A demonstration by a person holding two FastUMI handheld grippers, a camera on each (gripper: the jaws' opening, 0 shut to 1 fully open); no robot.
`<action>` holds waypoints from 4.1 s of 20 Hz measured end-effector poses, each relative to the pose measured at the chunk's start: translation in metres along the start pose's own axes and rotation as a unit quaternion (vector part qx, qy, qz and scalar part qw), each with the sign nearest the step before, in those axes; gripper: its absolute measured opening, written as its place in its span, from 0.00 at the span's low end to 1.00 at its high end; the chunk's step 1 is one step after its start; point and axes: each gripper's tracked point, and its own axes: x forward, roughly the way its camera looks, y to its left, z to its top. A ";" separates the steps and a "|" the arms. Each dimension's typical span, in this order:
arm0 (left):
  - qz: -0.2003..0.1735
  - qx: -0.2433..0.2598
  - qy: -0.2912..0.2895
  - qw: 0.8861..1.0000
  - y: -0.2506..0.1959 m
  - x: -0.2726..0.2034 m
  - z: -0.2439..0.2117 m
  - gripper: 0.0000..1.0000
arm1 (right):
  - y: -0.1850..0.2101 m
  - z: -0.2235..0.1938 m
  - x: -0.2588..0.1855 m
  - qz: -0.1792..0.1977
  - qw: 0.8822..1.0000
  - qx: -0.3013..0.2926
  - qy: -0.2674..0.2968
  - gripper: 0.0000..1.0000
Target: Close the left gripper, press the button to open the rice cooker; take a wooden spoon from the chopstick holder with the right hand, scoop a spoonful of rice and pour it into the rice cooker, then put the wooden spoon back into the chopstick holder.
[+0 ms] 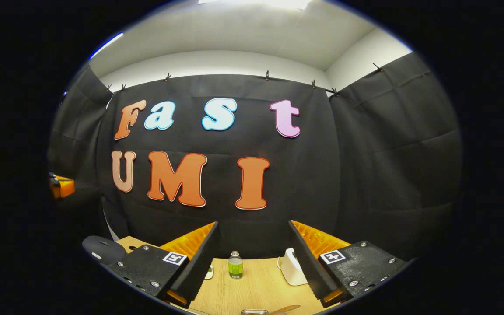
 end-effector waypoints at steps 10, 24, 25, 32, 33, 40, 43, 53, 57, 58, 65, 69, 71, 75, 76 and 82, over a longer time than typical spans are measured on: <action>0.023 -0.066 0.344 0.936 0.052 0.028 -0.137 0.05 | -0.019 -0.018 -0.011 -0.021 0.999 -0.018 0.024 0.95; -0.003 -0.146 0.592 0.793 0.048 -0.002 -0.277 0.05 | -0.044 -0.062 -0.044 -0.078 0.992 -0.038 0.087 0.95; -0.004 -0.152 0.583 0.798 0.048 0.001 -0.272 0.05 | -0.045 -0.065 -0.046 -0.083 0.992 -0.039 0.092 0.95; -0.015 -0.164 0.561 0.811 0.047 -0.001 -0.274 0.05 | -0.045 -0.075 -0.050 -0.087 0.990 -0.022 0.108 0.95; -0.017 -0.165 0.553 0.816 0.046 0.000 -0.272 0.05 | -0.048 -0.077 -0.049 -0.084 0.990 -0.022 0.111 0.94; -0.013 -0.113 0.394 0.912 0.062 0.015 -0.199 0.02 | -0.059 -0.101 -0.048 -0.078 0.986 -0.017 0.147 0.95; 0.016 -0.057 0.299 0.952 0.072 0.031 -0.148 0.05 | -0.061 -0.120 -0.048 -0.072 0.983 -0.008 0.171 0.95; 0.055 0.020 0.153 0.987 0.043 -0.004 -0.093 0.41 | -0.076 -0.213 -0.052 -0.067 0.958 0.050 0.276 0.94; 0.057 0.047 0.118 0.990 0.024 -0.022 -0.085 0.83 | -0.082 -0.256 -0.051 -0.066 0.940 0.086 0.324 0.94; 0.062 0.054 0.110 0.991 0.021 -0.027 -0.083 0.85 | -0.082 -0.266 -0.050 -0.063 0.935 0.097 0.336 0.94; 0.103 0.068 0.092 0.988 0.001 -0.059 -0.084 0.87 | -0.073 -0.332 -0.049 -0.052 0.890 0.187 0.413 0.89; 0.121 0.061 0.111 0.985 -0.010 -0.077 -0.100 0.87 | -0.049 -0.356 -0.049 -0.019 0.862 0.244 0.445 0.74; 0.129 0.058 0.121 0.982 -0.013 -0.084 -0.108 0.87 | -0.041 -0.360 -0.044 -0.007 0.857 0.256 0.447 0.60; 0.131 0.053 0.126 0.982 -0.019 -0.085 -0.112 0.86 | -0.032 -0.360 -0.043 -0.002 0.849 0.263 0.458 0.25; 0.128 0.053 0.126 0.982 -0.020 -0.085 -0.113 0.86 | -0.030 -0.361 -0.041 -0.003 0.846 0.267 0.462 0.24; 0.103 0.037 0.135 0.985 -0.014 -0.075 -0.129 0.87 | -0.029 -0.362 -0.042 -0.051 0.836 0.276 0.471 0.20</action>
